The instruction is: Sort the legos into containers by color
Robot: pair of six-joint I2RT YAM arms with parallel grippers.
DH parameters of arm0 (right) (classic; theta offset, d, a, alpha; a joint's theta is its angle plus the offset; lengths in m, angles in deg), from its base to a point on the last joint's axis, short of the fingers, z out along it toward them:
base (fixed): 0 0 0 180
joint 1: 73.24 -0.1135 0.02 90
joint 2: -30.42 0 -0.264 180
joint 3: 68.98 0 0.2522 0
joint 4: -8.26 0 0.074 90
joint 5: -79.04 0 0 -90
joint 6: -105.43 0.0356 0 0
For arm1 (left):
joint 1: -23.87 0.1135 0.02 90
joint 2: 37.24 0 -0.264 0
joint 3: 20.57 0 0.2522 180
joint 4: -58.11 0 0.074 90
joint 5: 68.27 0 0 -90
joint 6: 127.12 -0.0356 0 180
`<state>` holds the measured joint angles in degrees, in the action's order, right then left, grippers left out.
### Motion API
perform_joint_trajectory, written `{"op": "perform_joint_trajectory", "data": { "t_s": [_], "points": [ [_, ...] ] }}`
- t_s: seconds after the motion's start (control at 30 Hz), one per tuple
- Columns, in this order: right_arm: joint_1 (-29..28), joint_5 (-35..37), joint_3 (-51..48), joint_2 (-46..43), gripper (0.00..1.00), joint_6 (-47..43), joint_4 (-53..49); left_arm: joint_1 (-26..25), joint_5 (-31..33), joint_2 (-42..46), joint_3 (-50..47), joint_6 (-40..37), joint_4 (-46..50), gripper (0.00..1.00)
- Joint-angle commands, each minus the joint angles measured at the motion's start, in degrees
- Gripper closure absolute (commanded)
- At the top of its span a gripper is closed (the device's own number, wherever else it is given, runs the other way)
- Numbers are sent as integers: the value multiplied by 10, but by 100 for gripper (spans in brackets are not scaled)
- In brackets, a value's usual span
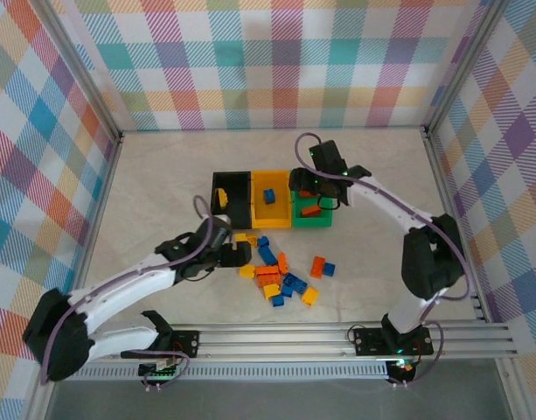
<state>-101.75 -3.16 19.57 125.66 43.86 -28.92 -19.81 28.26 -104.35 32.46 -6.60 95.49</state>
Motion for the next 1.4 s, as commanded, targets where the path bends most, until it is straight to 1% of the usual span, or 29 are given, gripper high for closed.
{"op": "perform_joint_trajectory", "data": {
  "t_s": [0.0,0.13,0.27,0.43,0.5,0.63,0.67,0.77,0.83,1.0,1.13,1.33,1.37],
  "points": [
    [-3,-12,-39,-30,17,13,20,-33,13,-59,26,-29,-3,9],
    [-2,-9,-63,-49,16,12,22,-46,20,-111,33,-37,-10,17],
    [-2,-1,-72,-56,16,11,22,-48,25,-134,27,-28,-4,29],
    [-2,-1,-76,-57,16,15,26,-45,70,-122,6,-14,31,39],
    [-2,-1,-76,-56,16,16,28,-42,86,-100,-2,-14,46,40],
    [-2,-5,-76,-54,16,17,29,-36,94,-51,-10,-17,69,39],
    [-2,-5,-76,-54,16,17,29,-36,87,-42,-6,-18,71,36],
    [-2,-5,-76,-57,16,18,29,-45,59,-34,10,-22,59,17],
    [-2,-5,-77,-59,16,18,29,-53,57,-47,21,-28,51,11],
    [-2,-2,-83,-69,15,17,28,-55,66,-126,33,-43,33,10],
    [-2,3,-89,-82,15,17,26,-55,72,-171,43,-50,20,17],
    [-2,7,-91,-95,15,18,25,-54,61,-187,40,-52,13,36],
    [-2,7,-91,-96,15,19,25,-54,60,-184,36,-49,13,41]
  ]
}}
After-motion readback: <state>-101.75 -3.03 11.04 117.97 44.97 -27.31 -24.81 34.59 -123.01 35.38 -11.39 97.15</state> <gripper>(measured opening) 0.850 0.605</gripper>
